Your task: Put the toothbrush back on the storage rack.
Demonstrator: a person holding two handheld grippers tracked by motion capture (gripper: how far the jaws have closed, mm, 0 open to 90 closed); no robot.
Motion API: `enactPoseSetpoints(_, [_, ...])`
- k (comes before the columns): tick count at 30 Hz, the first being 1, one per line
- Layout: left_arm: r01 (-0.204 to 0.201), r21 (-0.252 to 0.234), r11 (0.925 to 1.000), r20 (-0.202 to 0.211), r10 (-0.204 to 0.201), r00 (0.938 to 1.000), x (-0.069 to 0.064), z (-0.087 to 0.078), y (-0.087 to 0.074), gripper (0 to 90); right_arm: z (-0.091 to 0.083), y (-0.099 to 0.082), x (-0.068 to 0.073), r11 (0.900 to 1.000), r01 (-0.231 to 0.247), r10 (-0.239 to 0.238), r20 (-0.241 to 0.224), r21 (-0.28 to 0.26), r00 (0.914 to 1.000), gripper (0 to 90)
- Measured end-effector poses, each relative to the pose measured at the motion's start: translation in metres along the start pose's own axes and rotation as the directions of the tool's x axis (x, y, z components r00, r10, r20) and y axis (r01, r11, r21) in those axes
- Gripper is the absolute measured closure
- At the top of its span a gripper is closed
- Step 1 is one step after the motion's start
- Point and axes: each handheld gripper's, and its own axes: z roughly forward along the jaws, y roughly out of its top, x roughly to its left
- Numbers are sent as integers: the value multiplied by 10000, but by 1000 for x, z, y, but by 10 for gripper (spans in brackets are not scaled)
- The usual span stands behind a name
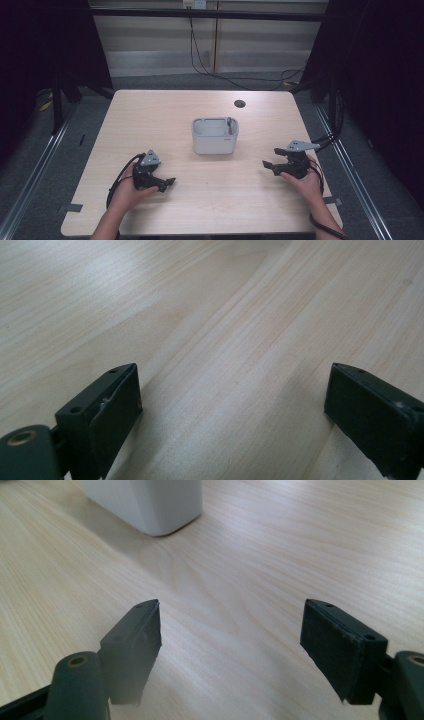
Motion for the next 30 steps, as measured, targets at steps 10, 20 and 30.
enactPoseSetpoints(10, [1, -7, 10000, -1, -1, 10000, 0, 0, 0, 78, 2, -7, -2, 9990, 136, -140, 80, 436, 9999, 243])
enactPoseSetpoints(20, [5, 6, 10000, 6, -5, 10000, 0, 0, 0, 78, 5, -9, -1, 9961, 415, -425, 115, 776, 9990, 242])
enactPoseSetpoints(30, [-4, -1, 10000, -2, 4, 10000, 0, 0, 0, 78, 7, -9, 0, 9912, 641, -650, 38, 1159, 9979, 241])
